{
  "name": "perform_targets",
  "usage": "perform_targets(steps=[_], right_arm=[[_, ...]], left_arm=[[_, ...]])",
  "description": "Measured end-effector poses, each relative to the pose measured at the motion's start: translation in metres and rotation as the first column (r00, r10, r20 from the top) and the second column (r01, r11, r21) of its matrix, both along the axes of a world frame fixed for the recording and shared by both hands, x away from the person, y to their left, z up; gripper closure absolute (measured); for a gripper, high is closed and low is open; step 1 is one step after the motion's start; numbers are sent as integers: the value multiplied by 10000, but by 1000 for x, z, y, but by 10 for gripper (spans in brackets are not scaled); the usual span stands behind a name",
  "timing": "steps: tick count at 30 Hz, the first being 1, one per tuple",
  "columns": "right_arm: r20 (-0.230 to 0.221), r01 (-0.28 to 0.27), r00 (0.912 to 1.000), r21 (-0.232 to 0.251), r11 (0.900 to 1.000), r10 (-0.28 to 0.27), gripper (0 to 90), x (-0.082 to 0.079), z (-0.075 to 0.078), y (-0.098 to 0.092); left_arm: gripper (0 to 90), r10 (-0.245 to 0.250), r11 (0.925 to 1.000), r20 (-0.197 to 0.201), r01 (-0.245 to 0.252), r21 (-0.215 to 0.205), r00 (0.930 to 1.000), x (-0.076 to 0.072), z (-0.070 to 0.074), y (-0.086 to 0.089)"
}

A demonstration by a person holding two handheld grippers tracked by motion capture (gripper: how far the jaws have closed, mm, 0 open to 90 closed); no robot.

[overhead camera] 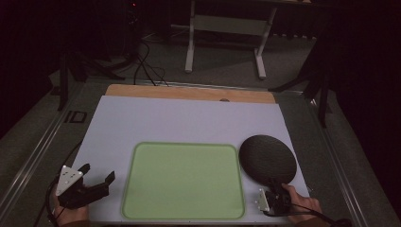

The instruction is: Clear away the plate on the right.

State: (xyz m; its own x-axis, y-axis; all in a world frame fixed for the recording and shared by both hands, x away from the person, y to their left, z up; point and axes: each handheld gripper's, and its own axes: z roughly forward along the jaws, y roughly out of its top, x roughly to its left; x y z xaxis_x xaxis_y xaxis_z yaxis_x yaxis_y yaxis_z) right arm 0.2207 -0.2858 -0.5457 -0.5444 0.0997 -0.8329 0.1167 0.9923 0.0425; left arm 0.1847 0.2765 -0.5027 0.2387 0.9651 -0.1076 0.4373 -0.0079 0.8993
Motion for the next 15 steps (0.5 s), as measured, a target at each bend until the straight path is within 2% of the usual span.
perform_targets(steps=[5, 8, 10, 15], right_arm=[[434, -73, 9990, 127, 9999, 67, 850, 2, 13, 6], [390, -53, 9992, 139, 9999, 48, 857, 4, 18, 9], [194, -66, 9998, 90, 9999, 64, 858, 8, 24, 13], [214, -29, 9998, 42, 10000, 28, 849, 11, 31, 19]], left_arm=[[83, 10, 10000, -8, -10, -16, 10000, 0, 0, 0], [84, 14, 10000, -2, -14, -39, 10000, 0, 0, 0], [84, 24, 10000, -5, -24, -58, 10000, 0, 0, 1], [85, 40, 10000, -15, -40, -87, 10000, 0, 0, 1]])
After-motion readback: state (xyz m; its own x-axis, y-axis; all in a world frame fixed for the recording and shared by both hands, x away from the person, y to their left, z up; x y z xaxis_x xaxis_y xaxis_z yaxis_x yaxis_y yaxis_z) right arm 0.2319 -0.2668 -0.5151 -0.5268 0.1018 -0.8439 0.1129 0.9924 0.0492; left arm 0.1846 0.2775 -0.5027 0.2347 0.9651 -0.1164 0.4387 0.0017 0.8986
